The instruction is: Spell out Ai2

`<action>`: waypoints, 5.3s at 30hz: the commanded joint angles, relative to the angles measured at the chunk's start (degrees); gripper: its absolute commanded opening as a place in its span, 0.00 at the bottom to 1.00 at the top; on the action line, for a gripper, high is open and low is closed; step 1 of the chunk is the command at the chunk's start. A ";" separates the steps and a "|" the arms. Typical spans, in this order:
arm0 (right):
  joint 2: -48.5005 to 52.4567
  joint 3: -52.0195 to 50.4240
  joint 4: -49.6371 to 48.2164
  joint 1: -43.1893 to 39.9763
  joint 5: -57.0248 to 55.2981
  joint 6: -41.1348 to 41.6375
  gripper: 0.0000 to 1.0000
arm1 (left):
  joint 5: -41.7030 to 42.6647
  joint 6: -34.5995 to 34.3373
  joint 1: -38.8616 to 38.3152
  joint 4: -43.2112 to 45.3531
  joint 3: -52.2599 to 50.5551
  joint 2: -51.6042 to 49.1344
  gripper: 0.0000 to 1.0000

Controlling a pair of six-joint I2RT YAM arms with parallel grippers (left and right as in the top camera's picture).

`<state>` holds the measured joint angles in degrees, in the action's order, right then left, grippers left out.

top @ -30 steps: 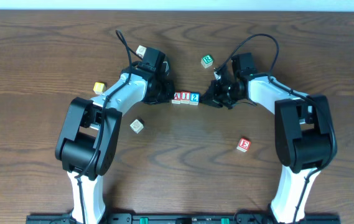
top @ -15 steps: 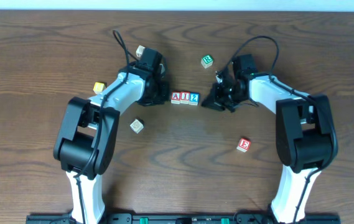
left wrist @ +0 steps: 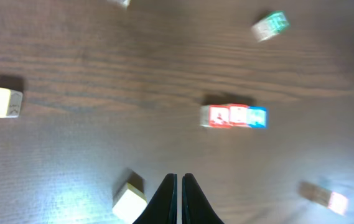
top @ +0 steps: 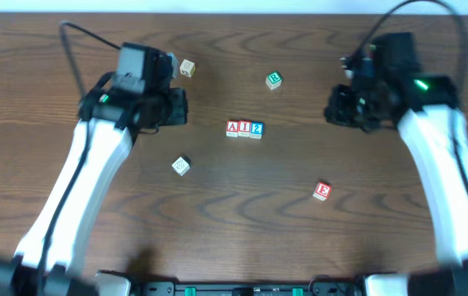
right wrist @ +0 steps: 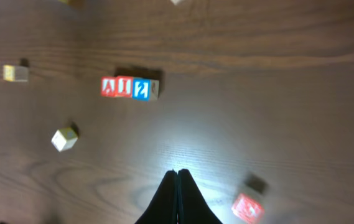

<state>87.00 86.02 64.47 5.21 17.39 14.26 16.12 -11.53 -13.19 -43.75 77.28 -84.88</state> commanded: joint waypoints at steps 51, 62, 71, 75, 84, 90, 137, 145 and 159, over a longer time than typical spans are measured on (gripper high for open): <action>-61.61 -32.89 12.28 0.48 -5.14 9.70 0.99 | -4.61 -6.08 2.47 -10.99 -34.60 69.61 0.95; -61.61 -32.89 12.28 0.48 -5.14 9.70 0.99 | -9.31 12.90 4.35 -11.93 -41.09 84.72 0.95; -61.61 -32.89 12.28 0.48 -5.14 9.70 0.99 | -8.83 11.52 4.35 -6.62 -52.59 84.67 0.95; -61.61 -32.89 12.28 0.48 -5.14 9.70 0.99 | -8.76 8.15 4.33 -1.25 -58.14 84.67 0.95; -61.61 -32.89 12.28 0.48 -5.14 9.70 0.99 | -9.40 1.73 4.33 5.33 -68.08 84.67 0.95; -61.61 -32.89 12.28 0.48 -5.14 9.70 0.99 | -11.69 3.17 4.33 4.76 -68.08 84.65 0.95; -86.66 -75.80 -18.40 -1.92 -14.38 -13.07 0.99 | -11.69 3.17 4.33 4.79 -68.08 84.63 0.95; -86.66 -75.80 -18.40 -1.92 -14.38 -13.07 0.99 | -11.69 3.19 4.33 4.79 -68.08 84.63 0.96; -86.66 -75.80 -18.40 -1.92 -14.38 -13.07 0.99 | -11.69 3.19 4.33 4.79 -68.08 84.63 0.95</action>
<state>0.84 10.79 46.02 3.86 3.18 2.26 5.52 -8.14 -9.10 -38.68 9.56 -0.58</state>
